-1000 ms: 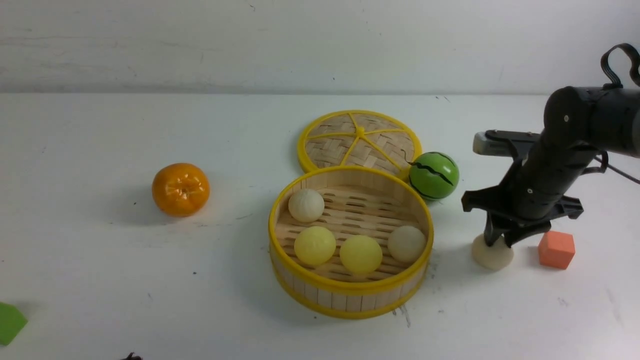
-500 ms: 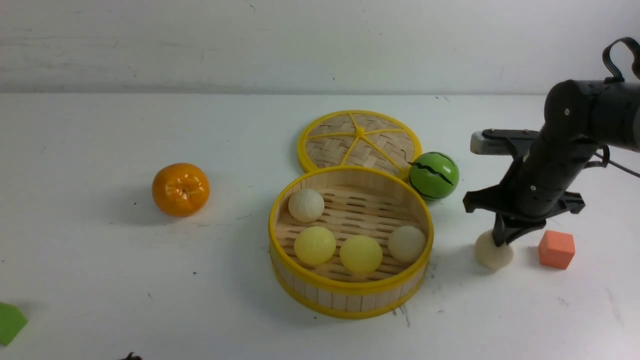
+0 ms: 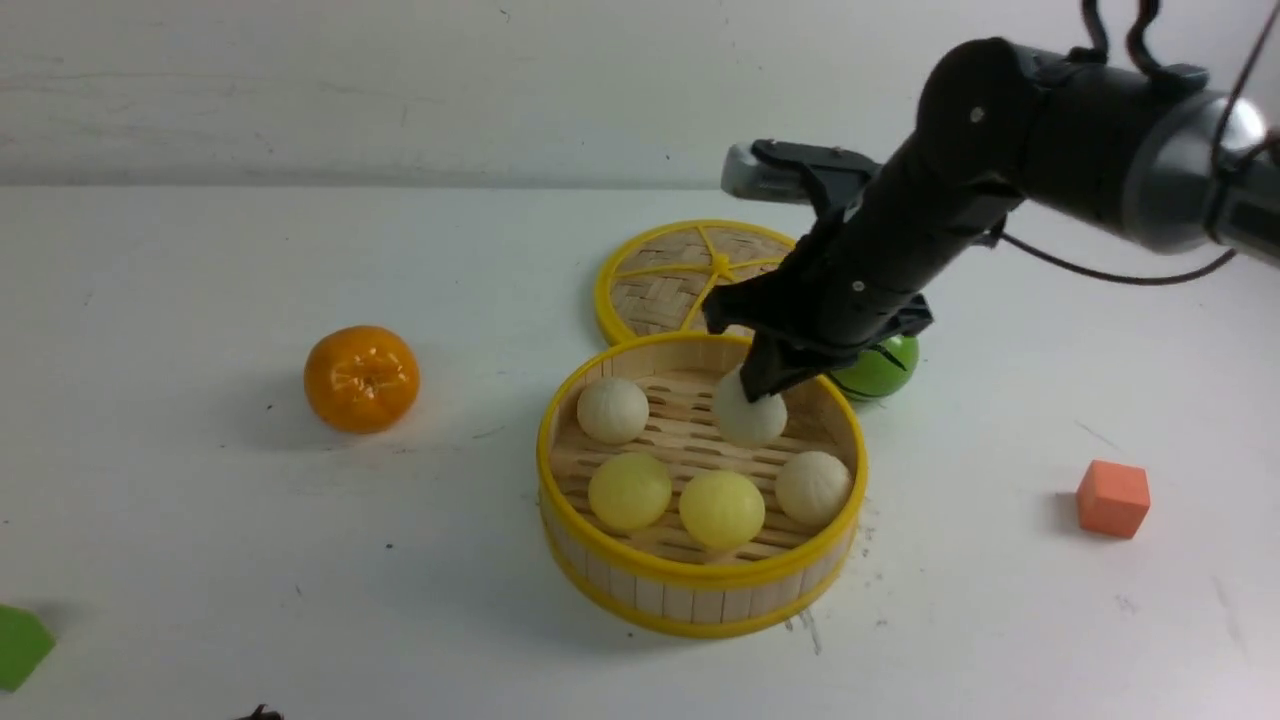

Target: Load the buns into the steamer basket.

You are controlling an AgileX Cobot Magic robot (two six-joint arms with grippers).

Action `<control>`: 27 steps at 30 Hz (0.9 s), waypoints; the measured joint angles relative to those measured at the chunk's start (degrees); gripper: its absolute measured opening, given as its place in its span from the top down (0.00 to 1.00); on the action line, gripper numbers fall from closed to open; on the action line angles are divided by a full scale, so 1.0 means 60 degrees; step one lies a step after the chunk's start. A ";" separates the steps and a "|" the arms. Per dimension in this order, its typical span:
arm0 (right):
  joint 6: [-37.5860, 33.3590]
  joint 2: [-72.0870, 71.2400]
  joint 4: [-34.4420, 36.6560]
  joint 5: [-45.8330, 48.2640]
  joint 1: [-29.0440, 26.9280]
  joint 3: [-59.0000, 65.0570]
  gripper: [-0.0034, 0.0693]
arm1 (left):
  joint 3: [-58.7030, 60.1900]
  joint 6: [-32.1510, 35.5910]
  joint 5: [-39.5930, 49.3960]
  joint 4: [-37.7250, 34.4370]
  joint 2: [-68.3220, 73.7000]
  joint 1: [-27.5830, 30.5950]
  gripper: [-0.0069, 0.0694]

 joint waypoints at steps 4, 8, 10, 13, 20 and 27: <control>0.0049 0.0672 0.0000 -0.0502 0.0212 -0.0113 0.89 | 0.0000 0.0000 0.0000 0.0000 0.0000 0.0000 0.68; 0.0373 0.1005 0.0049 -0.0919 0.0220 -0.0164 0.67 | 0.0000 0.0000 0.0000 0.0000 0.0000 0.0000 0.67; 0.0400 0.0985 0.0098 -0.0928 0.0220 -0.0173 0.54 | 0.0000 0.0000 0.0000 0.0000 0.0000 0.0000 0.67; 0.0429 0.0569 0.0213 -0.0611 0.0220 -0.0173 0.28 | 0.0000 0.0000 0.0000 0.0000 0.0000 0.0000 0.67; 0.0709 -0.1846 -0.0328 0.1142 0.0220 -0.0164 0.20 | 0.0000 0.0000 0.0000 0.0000 0.0000 0.0000 0.67; 0.1961 -0.5021 -0.1723 0.2641 0.0602 0.1448 0.65 | 0.0000 0.0000 0.0000 0.0000 0.0000 0.0000 0.66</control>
